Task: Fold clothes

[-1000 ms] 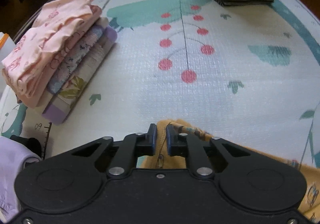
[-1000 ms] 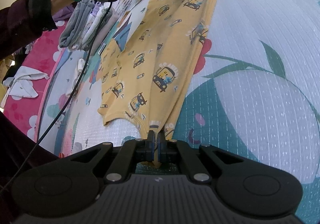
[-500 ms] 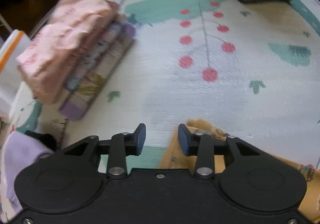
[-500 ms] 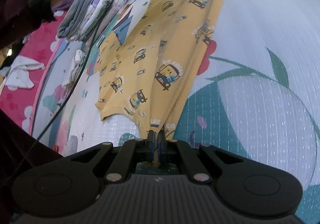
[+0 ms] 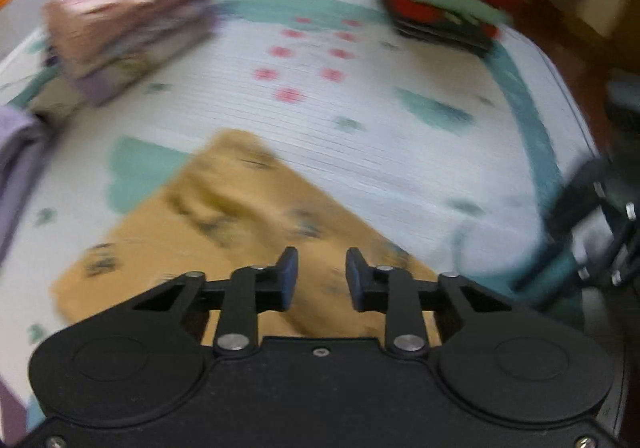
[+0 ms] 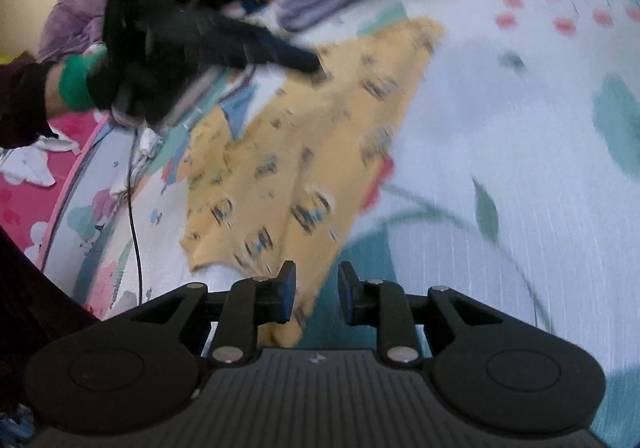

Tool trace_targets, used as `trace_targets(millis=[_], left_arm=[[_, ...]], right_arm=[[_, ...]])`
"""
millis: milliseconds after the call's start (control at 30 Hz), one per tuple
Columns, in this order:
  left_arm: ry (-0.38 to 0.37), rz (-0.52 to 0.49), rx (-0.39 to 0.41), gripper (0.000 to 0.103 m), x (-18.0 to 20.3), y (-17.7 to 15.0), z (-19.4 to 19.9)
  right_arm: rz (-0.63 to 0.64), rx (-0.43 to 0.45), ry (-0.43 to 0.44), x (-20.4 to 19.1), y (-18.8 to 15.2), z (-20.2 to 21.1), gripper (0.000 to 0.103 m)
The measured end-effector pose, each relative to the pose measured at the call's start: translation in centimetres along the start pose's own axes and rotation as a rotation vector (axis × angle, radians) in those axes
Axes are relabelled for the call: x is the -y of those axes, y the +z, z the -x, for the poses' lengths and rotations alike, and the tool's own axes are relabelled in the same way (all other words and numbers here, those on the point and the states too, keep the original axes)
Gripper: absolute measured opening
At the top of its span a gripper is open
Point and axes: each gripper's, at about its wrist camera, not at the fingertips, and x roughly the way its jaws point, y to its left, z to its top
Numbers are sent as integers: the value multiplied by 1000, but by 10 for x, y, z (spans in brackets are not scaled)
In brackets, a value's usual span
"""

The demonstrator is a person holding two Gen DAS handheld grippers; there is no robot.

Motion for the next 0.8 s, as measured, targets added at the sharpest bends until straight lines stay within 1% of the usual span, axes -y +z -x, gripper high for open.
trace_targets(millis=[33,133,167,200,267,300,367,433,467,533,633,733,800], left_arm=[[2,-11,-22,24,3,-4,-4],[7,-46,-86,24,10,-14,-17],[9,-57,-108,24,13,-18,-21],[13,-63,-120,24,14,-19,-22],[15,-61,-107,24,15,-21,-15],[26,-68,-112,25,16,-24,-11],[88,-101,-157,25,18,-33,-1],[122,-98,-170,26,13,-44,24],[136,-77,-172,29,9,-51,39],[159,-10,-171,42,3,-68,68],[179,123,-148,43,1,-97,101],[185,243,-116,43,5,-122,115],[182,307,-96,43,8,-138,120]], right_arm=[[37,5,2,-6,2,-3,26],[194,-29,-3,-26,2,-26,26],[243,-73,-19,-30,-2,-37,26],[292,-118,-34,-34,-6,-48,23],[385,-121,-64,-45,-9,-50,23],[398,-123,-72,-48,-9,-50,24],[414,-130,-84,-50,-11,-49,25],[406,-119,-76,-51,-12,-45,25],[388,-109,-71,-50,-9,-40,25],[365,-88,-73,-46,-6,-28,25],[393,-53,-118,-43,9,-30,25],[433,-13,-134,-42,32,-44,25],[471,-32,-140,-41,42,-63,25]])
